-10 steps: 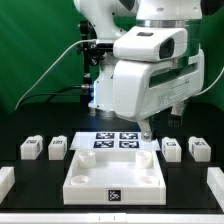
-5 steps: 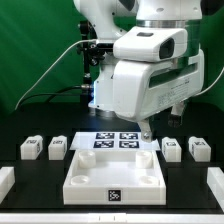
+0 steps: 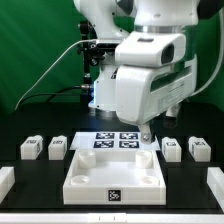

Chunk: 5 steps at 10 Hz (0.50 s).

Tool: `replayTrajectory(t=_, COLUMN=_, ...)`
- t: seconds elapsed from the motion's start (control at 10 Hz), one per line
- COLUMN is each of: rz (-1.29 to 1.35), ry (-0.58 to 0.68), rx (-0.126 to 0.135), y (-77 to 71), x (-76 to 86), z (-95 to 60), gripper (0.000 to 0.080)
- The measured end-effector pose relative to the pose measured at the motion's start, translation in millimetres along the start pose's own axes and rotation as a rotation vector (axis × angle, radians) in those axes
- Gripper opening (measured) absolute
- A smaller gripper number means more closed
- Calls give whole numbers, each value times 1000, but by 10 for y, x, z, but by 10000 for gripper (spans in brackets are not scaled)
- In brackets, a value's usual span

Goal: Assemble one leg

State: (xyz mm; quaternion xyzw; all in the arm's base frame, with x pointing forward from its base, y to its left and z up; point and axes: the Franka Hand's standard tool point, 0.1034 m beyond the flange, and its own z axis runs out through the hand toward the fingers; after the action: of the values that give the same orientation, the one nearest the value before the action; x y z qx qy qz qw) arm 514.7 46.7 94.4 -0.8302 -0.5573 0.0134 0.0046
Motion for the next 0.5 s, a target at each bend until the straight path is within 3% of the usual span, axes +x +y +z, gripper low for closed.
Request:
replayTrajectory(t=0.1, rz=-143, ry=1, rx=-1, y=-165, x=-188, z=80, gripper=650)
replayTrajectory(t=0.2, rz=-237, ry=-3, rx=18, y=-214, x=-359, z=154, gripper=650)
replayTrajectory(t=0.5, rz=-354, ry=-11, rx=21, y=-194, x=-412, z=182, gripper=650)
